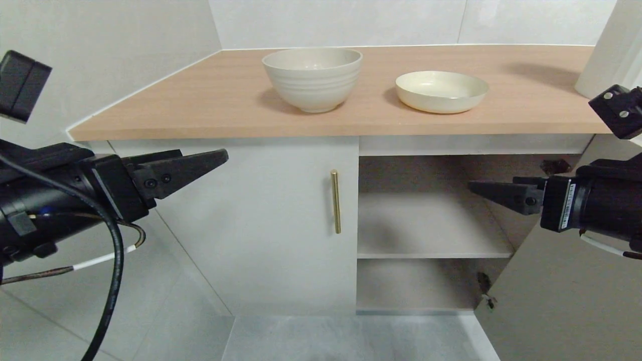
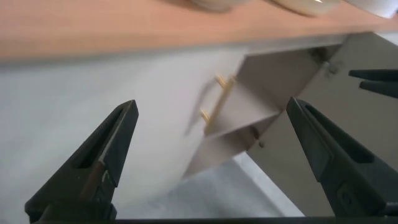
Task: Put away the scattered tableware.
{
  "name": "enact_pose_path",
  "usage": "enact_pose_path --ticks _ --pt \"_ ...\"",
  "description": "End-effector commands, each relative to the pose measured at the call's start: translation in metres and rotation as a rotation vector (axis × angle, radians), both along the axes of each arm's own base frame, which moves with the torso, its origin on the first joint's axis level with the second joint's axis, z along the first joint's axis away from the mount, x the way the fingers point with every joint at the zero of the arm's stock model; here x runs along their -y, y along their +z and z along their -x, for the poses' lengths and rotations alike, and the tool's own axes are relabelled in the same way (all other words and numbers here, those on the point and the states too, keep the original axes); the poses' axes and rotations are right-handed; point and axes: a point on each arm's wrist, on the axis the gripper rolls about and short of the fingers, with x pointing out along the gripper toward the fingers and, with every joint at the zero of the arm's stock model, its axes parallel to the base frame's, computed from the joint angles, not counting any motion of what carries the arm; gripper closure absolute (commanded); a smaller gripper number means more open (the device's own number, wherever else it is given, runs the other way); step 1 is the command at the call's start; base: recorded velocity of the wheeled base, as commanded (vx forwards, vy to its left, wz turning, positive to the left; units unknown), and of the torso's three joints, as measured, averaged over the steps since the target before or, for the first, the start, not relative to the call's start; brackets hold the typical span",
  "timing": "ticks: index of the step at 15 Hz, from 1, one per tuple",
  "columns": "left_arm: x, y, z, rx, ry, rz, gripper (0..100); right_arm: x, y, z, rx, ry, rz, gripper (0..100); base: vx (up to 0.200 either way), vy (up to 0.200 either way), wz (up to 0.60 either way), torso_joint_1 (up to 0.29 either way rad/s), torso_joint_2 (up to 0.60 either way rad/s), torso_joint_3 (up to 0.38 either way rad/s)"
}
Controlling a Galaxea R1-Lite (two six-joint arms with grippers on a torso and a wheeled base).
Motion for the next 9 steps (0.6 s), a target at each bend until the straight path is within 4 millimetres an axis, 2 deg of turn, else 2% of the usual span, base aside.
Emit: enact_pose_path --ticks 1,4,9 --pt "0.0035 0.0004 0.0029 0.003 -0.022 0.005 0 0.0033 0.0007 0.0064 0.007 0.01 -0.007 0 0.0 0.0 0.0 0.0 0.0 0.0" --pt "0.003 0.0042 0.0091 0.021 -0.034 0.013 0 0.0075 -0.0021 0.0157 0.029 0.061 -0.009 0 0.0 0.0 0.0 0.0 0.0 0.0" --pt "0.004 0.0021 0.0064 0.006 -0.034 0.014 0 0.0058 -0.0089 0.0128 0.065 0.071 0.026 0 0.0 0.0 0.0 0.0 0.0 0.0"
